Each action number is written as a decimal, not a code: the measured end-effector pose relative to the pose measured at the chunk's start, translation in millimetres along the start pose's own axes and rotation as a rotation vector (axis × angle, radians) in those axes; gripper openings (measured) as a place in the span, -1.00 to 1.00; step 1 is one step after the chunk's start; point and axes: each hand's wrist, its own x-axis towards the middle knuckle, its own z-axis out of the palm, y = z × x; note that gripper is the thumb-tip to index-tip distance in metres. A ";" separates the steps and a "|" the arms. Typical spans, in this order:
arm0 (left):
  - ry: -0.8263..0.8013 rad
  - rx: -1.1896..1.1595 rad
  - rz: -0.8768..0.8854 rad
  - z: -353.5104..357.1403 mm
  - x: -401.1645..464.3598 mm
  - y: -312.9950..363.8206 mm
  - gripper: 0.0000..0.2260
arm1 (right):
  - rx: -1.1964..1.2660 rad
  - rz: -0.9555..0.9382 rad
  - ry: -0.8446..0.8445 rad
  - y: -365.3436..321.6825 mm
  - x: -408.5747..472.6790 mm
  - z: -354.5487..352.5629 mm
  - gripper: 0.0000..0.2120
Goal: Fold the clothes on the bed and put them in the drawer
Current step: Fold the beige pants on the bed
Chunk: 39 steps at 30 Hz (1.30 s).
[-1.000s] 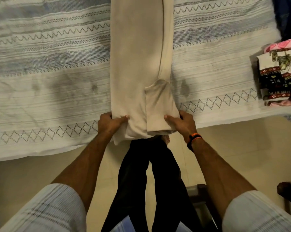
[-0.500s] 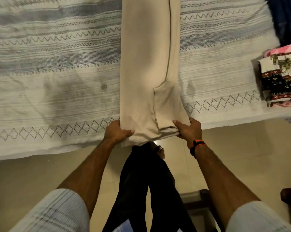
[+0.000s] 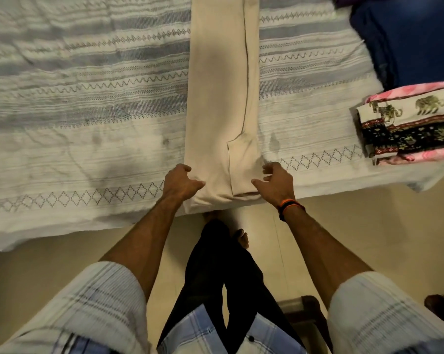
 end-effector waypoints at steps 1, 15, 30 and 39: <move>-0.008 -0.020 0.028 -5.1 -3.2 9.3 -0.41 | -0.005 -0.013 -0.018 -7.6 -0.3 -2.6 -0.50; 0.016 -0.180 0.156 -69.8 57.5 133.7 -0.51 | -0.006 -0.110 0.014 -122.8 85.9 -52.3 -0.58; -0.038 -0.152 0.181 -124.1 239.4 255.3 -0.58 | -0.048 -0.096 0.062 -217.8 277.9 -75.5 -0.71; 0.112 -0.073 0.103 -133.4 370.4 296.0 -0.51 | -0.049 -0.008 0.045 -241.0 420.2 -77.1 -0.66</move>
